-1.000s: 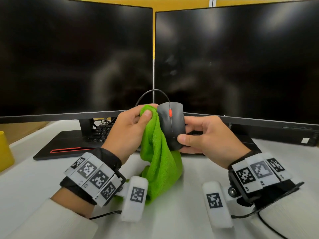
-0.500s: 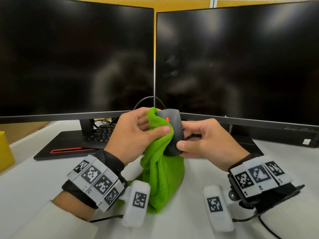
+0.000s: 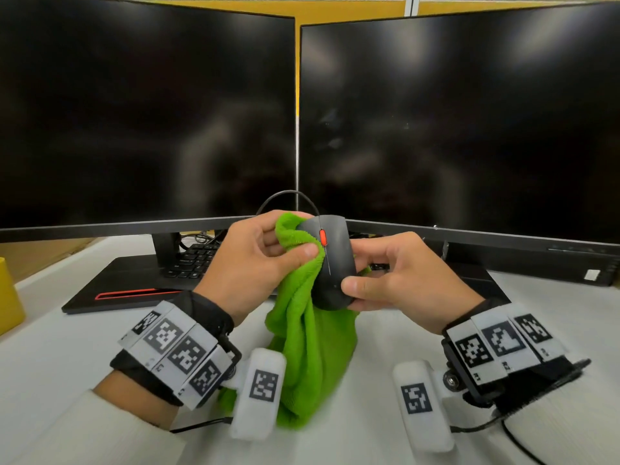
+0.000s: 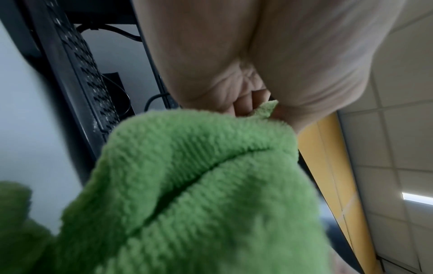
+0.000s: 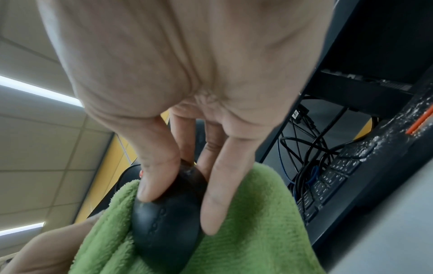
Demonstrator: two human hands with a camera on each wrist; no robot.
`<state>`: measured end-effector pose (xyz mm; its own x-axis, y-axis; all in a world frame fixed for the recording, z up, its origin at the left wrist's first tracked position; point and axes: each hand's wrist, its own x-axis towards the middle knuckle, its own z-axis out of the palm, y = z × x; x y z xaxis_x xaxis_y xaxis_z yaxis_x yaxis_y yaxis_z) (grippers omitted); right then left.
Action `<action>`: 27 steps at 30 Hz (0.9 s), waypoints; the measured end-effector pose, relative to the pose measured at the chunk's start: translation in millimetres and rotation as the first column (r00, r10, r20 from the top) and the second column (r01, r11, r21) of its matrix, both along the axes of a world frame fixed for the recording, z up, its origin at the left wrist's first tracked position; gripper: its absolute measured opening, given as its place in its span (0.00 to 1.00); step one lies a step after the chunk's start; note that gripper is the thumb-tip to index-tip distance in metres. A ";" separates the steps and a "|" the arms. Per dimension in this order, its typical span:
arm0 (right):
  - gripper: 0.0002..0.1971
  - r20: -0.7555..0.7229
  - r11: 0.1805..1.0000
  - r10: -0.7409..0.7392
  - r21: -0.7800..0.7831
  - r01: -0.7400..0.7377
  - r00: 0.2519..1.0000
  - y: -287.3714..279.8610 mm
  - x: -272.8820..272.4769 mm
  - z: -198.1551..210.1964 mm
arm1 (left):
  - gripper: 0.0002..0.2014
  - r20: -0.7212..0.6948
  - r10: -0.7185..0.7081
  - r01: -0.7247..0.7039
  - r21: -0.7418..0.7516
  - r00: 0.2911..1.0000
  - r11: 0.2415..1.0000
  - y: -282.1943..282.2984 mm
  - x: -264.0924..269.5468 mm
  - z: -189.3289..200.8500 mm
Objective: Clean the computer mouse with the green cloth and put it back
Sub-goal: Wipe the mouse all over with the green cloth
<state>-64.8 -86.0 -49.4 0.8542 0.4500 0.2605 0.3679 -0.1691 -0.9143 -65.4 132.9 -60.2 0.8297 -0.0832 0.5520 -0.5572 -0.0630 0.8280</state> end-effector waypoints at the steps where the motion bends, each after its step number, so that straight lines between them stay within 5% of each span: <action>1: 0.22 0.006 1.000 0.007 -0.009 -0.006 1.000 0.0 -0.3 0.3 | 0.17 -0.005 0.002 -0.002 -0.033 1.000 0.999 -0.2 -0.6 0.4; 8: 0.16 0.016 0.998 0.041 -0.044 -0.040 0.999 6.9 -4.8 0.5 | 0.17 -0.013 0.159 -0.159 -0.138 0.987 0.978 -1.2 2.4 -0.7; 13: 0.18 -0.033 0.998 0.023 0.060 -0.021 0.999 5.5 -3.2 2.1 | 0.18 -0.107 0.051 -0.069 -0.175 0.993 0.982 -3.2 2.3 0.8; 16: 0.16 -0.044 0.995 -0.027 0.099 0.031 0.999 6.8 -0.4 0.5 | 0.29 -0.094 -0.040 0.040 -0.011 0.995 0.999 -5.1 2.4 -3.8; 19: 0.15 -0.027 0.997 -0.031 0.065 0.033 0.999 8.4 0.2 -1.0 | 0.35 -0.080 0.002 0.005 0.090 0.997 0.996 -3.5 0.9 -3.9; 24: 0.15 -0.027 1.000 -0.007 0.029 0.008 1.000 10.3 -1.4 -2.3 | 0.22 -0.023 0.103 -0.103 0.007 0.994 0.995 -8.5 -4.4 0.7; 27: 0.16 -0.024 0.999 0.029 0.016 -0.029 0.999 12.1 -1.6 -3.6 | 0.22 0.053 0.204 -0.206 0.021 0.977 0.978 -7.1 -3.0 2.1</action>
<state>-66.4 -73.9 -53.0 0.8469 0.4708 0.2472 0.3501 -0.1440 -0.9256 -68.4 125.9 -58.2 0.8015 0.0709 0.5938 -0.5715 -0.2012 0.7955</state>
